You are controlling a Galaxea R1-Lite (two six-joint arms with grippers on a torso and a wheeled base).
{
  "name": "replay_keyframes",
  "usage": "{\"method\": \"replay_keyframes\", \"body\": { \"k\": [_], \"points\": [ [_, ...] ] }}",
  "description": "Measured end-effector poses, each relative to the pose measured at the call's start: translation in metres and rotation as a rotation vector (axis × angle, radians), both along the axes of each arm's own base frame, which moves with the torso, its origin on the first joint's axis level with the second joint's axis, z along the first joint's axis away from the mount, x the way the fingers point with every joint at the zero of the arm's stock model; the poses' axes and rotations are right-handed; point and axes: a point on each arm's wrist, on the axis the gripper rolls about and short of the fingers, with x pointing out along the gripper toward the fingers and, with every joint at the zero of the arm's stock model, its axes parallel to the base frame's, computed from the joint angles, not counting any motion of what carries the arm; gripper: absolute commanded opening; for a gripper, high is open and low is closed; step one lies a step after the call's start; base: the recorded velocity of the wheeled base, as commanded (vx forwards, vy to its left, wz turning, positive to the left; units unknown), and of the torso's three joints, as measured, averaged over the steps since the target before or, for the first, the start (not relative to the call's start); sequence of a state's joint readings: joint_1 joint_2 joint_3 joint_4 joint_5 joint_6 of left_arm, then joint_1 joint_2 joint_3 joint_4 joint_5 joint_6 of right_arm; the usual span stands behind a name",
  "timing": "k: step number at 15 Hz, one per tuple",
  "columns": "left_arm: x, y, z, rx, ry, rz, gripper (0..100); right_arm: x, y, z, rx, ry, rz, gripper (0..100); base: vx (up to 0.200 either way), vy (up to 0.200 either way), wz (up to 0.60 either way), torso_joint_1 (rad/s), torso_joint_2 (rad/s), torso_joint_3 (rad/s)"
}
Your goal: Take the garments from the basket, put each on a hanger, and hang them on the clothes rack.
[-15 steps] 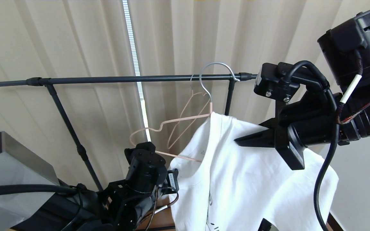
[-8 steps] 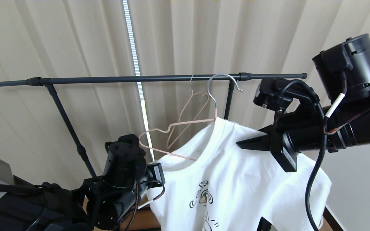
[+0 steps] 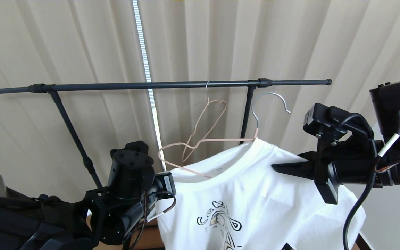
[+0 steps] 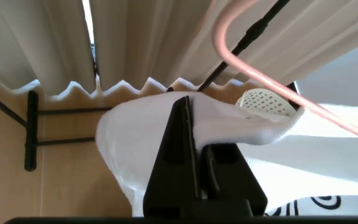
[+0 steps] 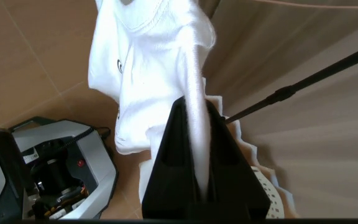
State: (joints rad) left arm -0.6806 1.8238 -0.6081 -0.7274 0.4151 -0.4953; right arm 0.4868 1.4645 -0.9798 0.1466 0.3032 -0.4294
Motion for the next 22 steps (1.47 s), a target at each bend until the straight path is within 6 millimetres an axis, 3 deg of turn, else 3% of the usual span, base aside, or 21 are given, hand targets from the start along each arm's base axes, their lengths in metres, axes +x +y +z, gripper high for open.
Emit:
{"method": "replay_keyframes", "body": {
  "k": [7, 13, 22],
  "points": [
    [0.017, 0.018, 0.002, 0.019, -0.015, 0.074, 0, -0.012, -0.008, 0.003, 0.008, -0.019, -0.007, 0, 0.0, 0.0, 0.0, 0.0, 0.0, 0.0],
    [0.018, 0.031, 0.023, 0.021, -0.077, 0.09, 0, -0.011, -0.008, -0.004, -0.01, -0.002, -0.011, 0, 0.0, 0.0, 0.0, 0.0, 0.0, 0.0],
    [-0.008, 0.009, 0.059, 0.081, -0.215, -0.051, 0, 0.007, 0.004, -0.014, 0.05, 0.045, -0.056, 0, 0.0, 0.0, 0.0, 0.0, 0.0, 0.0]
  ]
}}
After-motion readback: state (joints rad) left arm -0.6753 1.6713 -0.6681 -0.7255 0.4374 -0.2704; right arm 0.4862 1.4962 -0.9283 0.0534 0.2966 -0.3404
